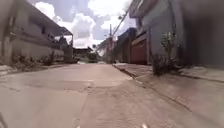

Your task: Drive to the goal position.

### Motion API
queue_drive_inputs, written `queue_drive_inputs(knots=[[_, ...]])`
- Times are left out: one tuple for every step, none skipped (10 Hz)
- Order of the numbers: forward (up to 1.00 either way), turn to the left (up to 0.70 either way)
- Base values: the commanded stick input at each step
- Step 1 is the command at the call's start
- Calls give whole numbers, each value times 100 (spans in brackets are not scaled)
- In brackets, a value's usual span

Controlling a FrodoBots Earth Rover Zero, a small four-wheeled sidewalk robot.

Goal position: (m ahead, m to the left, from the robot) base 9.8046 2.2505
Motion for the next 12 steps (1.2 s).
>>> queue_drive_inputs(knots=[[70, 0], [70, 0], [70, 0], [70, 0], [70, 0], [70, 0], [70, 0], [70, 0], [70, 0], [70, 0], [70, 0], [70, 0]])
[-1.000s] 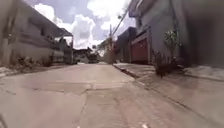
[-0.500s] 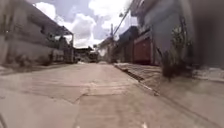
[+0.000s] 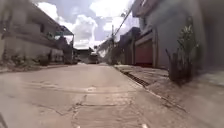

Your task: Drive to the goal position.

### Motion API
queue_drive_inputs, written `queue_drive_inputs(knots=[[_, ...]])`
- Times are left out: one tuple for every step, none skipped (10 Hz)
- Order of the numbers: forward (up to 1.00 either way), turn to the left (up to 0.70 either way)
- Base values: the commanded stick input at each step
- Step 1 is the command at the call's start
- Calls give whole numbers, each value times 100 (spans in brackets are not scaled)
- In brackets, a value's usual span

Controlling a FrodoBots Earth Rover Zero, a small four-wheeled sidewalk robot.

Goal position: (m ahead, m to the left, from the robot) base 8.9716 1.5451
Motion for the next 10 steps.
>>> queue_drive_inputs(knots=[[70, 0], [70, 0], [70, 0], [70, 0], [70, 0], [70, 0], [70, 0], [70, 0], [70, 0], [70, 0]])
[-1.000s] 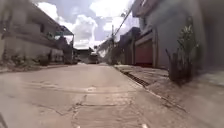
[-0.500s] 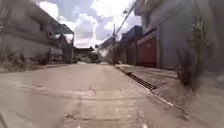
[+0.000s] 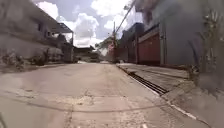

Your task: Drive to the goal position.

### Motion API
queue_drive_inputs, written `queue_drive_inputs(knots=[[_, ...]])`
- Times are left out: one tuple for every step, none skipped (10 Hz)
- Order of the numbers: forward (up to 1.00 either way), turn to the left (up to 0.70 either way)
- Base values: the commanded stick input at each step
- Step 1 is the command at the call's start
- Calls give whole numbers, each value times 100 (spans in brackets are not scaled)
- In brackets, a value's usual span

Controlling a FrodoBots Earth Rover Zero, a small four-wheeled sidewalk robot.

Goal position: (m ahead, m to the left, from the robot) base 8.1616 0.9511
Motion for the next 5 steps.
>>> queue_drive_inputs(knots=[[70, 0], [70, 0], [70, 0], [70, 0], [70, 0]])
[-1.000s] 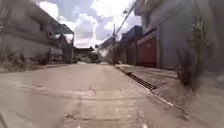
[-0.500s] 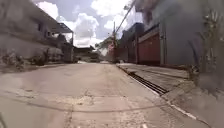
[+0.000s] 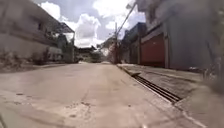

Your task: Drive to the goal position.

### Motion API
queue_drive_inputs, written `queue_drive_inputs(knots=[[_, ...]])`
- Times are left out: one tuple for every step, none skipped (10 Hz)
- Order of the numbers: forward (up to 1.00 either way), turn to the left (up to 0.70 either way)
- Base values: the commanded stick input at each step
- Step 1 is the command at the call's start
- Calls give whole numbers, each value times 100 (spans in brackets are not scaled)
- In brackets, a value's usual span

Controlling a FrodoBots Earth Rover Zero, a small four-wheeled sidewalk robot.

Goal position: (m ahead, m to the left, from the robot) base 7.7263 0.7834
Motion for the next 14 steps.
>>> queue_drive_inputs(knots=[[70, 0], [70, 0], [70, 0], [70, 0], [70, 0], [70, 0], [70, 0], [70, 0], [70, 0], [70, 0], [70, 0], [70, 0], [70, 0], [70, 0]])
